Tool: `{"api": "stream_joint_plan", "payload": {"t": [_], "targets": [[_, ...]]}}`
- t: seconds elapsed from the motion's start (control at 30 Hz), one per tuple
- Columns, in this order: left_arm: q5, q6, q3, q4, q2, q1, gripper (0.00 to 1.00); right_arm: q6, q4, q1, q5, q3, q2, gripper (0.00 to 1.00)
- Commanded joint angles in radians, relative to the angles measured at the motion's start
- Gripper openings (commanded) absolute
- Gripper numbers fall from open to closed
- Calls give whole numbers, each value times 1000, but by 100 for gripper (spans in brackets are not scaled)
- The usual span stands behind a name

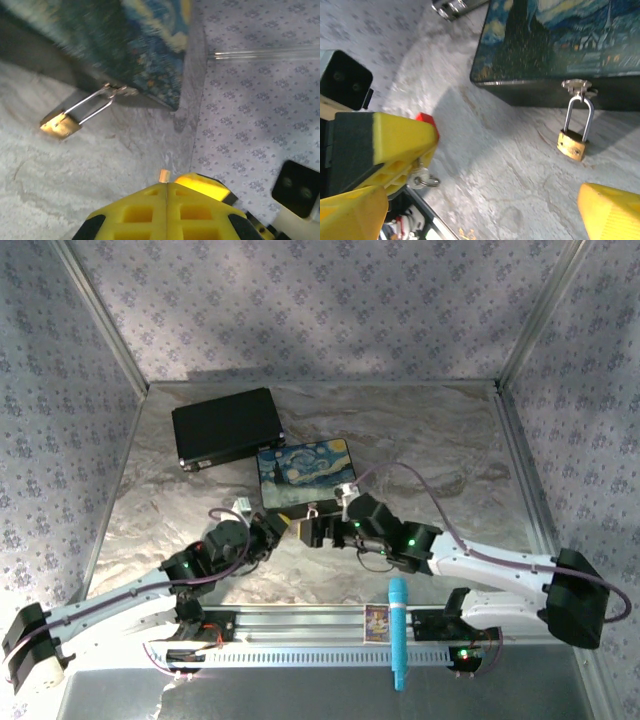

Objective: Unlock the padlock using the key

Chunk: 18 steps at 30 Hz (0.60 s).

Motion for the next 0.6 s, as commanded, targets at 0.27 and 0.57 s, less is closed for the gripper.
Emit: {"api": "stream_joint_plan", "payload": {"t": [0.27,0.57], "targets": [[105,412,79,279,16,5,0,61,630,-55,-324,-135,-51,65],[129,385,69,363,16,2,0,72,652,-71,-334,-138,-28,43]]}}
